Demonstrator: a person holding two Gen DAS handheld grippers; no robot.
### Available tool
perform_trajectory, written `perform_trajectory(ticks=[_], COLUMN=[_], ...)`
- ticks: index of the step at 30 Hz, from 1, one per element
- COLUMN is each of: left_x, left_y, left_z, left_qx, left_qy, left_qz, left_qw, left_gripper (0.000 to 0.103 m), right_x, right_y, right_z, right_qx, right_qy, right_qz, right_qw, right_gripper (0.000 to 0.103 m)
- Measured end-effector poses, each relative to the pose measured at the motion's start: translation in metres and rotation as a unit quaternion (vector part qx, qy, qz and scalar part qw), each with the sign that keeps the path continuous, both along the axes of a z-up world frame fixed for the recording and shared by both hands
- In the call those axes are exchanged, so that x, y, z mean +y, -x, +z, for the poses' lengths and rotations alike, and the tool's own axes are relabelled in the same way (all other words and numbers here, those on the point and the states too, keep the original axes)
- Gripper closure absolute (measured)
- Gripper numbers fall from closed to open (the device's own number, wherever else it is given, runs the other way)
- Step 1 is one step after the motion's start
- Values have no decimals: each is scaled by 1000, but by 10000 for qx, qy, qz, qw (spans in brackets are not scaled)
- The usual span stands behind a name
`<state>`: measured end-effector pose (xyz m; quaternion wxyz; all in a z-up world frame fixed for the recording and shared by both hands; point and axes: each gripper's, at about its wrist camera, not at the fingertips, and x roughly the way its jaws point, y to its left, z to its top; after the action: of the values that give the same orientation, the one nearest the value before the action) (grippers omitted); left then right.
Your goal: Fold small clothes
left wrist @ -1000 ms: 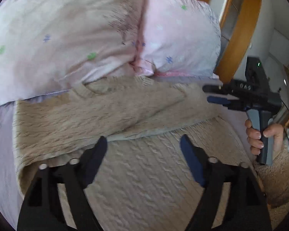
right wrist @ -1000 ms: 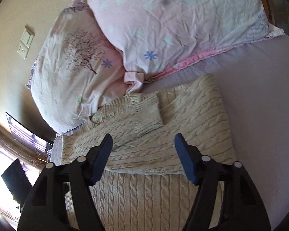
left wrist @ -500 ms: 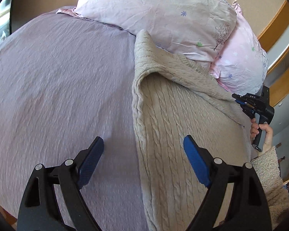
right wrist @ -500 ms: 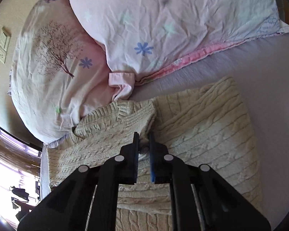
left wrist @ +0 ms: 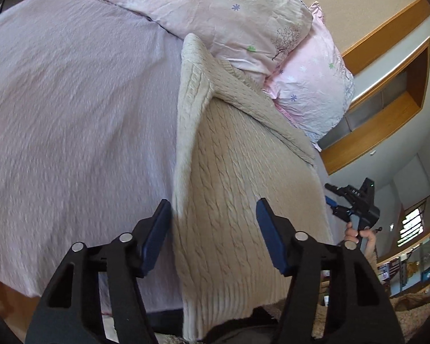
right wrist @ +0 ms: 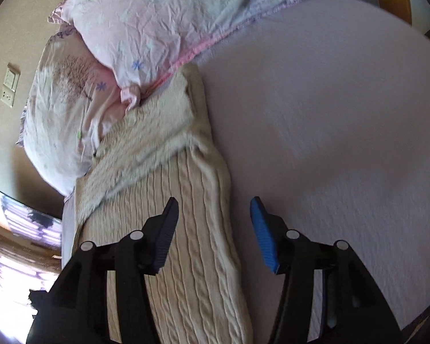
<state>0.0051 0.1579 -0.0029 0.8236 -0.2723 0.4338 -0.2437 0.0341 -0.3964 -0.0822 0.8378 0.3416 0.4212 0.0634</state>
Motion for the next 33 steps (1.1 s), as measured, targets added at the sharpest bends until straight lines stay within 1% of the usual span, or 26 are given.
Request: perform_trajectory(ticks=[2,3,4,6,7,8,9,10,11,12,13,15,17,19,20,22,23,24,26,28,29,31,32,33], left_x=[-2,-4,-5,-7,-8,-9,-10,-12,-14,-16,-18,-18,-12,-6,-3,-2,-3,-7,-19,-33,-40,-44,-43,-41], left_y=[13,20,26,33,36,38,38,38,37,35,31,18,-7,-43,-64,-115,-140,-166,-214,-249,-262,-277,-281,-283], left_z=[-3,-3,-5,-11,-14,-14,-15,-15,-15,-13,-9,6,28,52,63,76,77,74,62,43,32,17,12,10], left_qx=[21,1,36,172,229,260,277,303,341,346,318,184,-50,-335,-481,-634,-622,-566,-430,-125,67,301,377,451], left_qy=[101,133,228,585,700,714,679,646,617,623,697,803,923,1111,1125,1200,1219,1233,1054,746,597,510,488,501], left_qz=[-79,-122,-181,-231,-230,-215,-203,-235,-273,-299,-344,-383,-281,-42,132,510,705,842,1093,1145,1171,1271,1391,1464], left_qw=[9999,9998,9996,9979,9970,9969,9971,9972,9971,9970,9965,9959,9953,9932,9924,9894,9881,9872,9875,9905,9913,9901,9884,9869], left_gripper=[57,60,60,61,62,66,72,77,89,94,96,96,96,96,96,96,96,96,96,96,96,96,96,96], right_x=[5,8,11,16,20,24,28,32,38,44,48,47,44,37,33,22,17,14,9,11,13,13,11,9], right_y=[27,41,53,77,86,94,101,106,107,104,100,84,57,22,0,-48,-75,-103,-149,-181,-192,-207,-210,-212], right_z=[-11,-16,-19,-26,-29,-29,-28,-27,-26,-22,-13,14,50,81,92,102,101,96,74,50,39,25,23,25], right_qx=[-8,-38,-77,-62,-64,-81,-59,-18,48,43,-77,-518,-1090,-1640,-1834,-2107,-2126,-2022,-1611,-1148,-959,-706,-614,-612], right_qy=[-437,-626,-760,-1039,-1069,-1069,-1031,-999,-928,-804,-756,-752,-675,-636,-651,-814,-870,-888,-954,-899,-902,-926,-986,-1023], right_qz=[399,564,717,1056,1178,1339,1501,1682,1858,1932,1978,1949,1859,1646,1498,1075,816,540,105,-195,-297,-502,-607,-701], right_qw=[9982,9964,9945,9889,9873,9852,9833,9807,9782,9778,9773,9766,9742,9706,9694,9682,9698,9738,9823,9891,9908,9919,9914,9904], right_gripper=[60,60,62,68,71,74,76,81,91,95,95,95,95,95,95,95,95,95,95,95,95,93,85,79])
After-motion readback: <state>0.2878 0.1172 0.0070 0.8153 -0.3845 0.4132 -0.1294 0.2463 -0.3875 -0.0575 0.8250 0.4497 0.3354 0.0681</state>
